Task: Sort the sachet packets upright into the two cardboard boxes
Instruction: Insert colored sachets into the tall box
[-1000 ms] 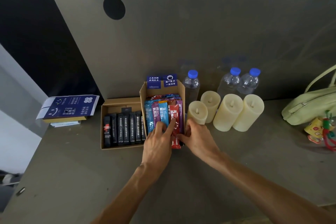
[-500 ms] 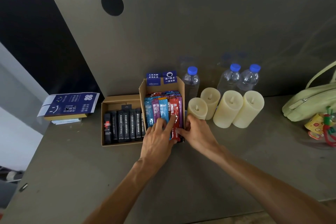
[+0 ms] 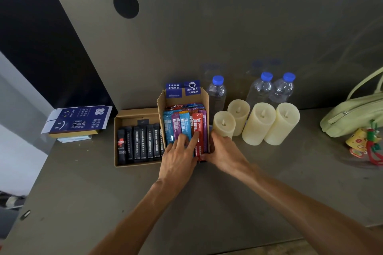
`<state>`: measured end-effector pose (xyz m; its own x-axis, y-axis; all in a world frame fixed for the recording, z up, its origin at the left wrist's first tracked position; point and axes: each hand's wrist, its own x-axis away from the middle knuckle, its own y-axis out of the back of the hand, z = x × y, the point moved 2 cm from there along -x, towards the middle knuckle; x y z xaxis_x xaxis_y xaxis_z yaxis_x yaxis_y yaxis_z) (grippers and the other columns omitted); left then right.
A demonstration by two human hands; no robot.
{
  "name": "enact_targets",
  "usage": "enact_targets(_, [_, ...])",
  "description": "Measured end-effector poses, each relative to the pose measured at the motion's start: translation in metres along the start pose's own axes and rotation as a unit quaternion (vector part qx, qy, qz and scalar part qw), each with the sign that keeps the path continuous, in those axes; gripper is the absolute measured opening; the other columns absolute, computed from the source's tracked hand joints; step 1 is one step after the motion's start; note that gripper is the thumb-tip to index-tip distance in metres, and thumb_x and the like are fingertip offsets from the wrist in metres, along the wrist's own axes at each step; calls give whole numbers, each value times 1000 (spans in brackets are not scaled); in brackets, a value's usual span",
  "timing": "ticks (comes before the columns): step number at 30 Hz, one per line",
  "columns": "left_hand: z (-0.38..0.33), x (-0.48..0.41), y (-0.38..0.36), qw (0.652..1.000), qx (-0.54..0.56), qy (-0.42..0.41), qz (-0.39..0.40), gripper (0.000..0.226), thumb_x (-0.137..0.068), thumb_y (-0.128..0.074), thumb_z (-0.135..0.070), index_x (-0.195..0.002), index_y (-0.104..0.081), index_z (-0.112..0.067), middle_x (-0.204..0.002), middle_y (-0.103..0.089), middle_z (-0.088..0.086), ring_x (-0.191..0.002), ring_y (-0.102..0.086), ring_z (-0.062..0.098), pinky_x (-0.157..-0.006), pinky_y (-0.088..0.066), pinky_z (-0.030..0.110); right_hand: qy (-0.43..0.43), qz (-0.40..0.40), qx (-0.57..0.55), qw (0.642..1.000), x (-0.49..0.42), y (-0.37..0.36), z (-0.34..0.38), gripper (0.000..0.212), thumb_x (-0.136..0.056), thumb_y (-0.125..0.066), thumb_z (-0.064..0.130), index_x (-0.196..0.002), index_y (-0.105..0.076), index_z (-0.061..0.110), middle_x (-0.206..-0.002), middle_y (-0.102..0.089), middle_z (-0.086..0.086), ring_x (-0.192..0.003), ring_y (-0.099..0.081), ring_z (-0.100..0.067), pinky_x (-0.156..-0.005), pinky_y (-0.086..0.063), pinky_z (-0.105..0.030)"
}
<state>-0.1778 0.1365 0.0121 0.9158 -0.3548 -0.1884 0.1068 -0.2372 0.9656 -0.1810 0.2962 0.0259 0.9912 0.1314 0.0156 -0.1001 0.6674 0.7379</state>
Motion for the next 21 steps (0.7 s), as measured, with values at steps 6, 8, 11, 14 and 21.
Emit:
enact_targets(6, [1, -1, -2, 1000, 2, 4, 10, 72, -96, -56, -44, -154, -17, -27, -133, -38, 3, -122, -49, 18, -103, -48, 38, 9, -20, 19, 1000, -5, -3, -1, 81, -79, -82, 36, -145, -37, 22, -140, -57, 2, -126, -58, -14, -99, -55, -39])
enact_targets(8, [0, -1, -2, 1000, 9, 7, 11, 73, -96, -57, -43, -154, -17, -27, -133, -37, 4, -123, -50, 20, -102, -49, 40, 10, -23, 21, 999, -5, -4, -1, 81, -79, -81, 36, -146, -37, 22, -140, -56, 2, -126, -58, -14, -99, -54, -39])
enact_targets(11, [-1, -1, 1, 1000, 14, 6, 9, 72, -95, -59, -42, -154, -19, -26, -133, -39, 4, -121, -52, 20, -101, -50, 39, 2, -21, 21, 1000, -4, -4, -1, 81, -79, -82, 37, -145, -37, 23, -140, -57, 2, -125, -58, -14, -99, -55, -39])
enact_targets(14, [-1, 0, 5, 1000, 24, 2, 4, 72, -94, -61, -41, -153, -23, -25, -131, -42, 4, -119, -53, 20, -100, -51, 38, -2, -18, 7, 1000, -2, -2, 0, 81, -77, -83, 36, -145, -39, 23, -138, -58, 2, -124, -59, -14, -99, -55, -39])
enact_targets(21, [-2, 5, 11, 1000, 27, -4, -4, 72, -93, -64, -38, -152, -27, -23, -133, -43, 5, -119, -54, 21, -99, -49, 36, -7, -2, -20, 1000, 5, 4, 6, 82, -79, -83, 28, -147, -37, 19, -140, -57, 1, -127, -56, -14, -100, -48, -29])
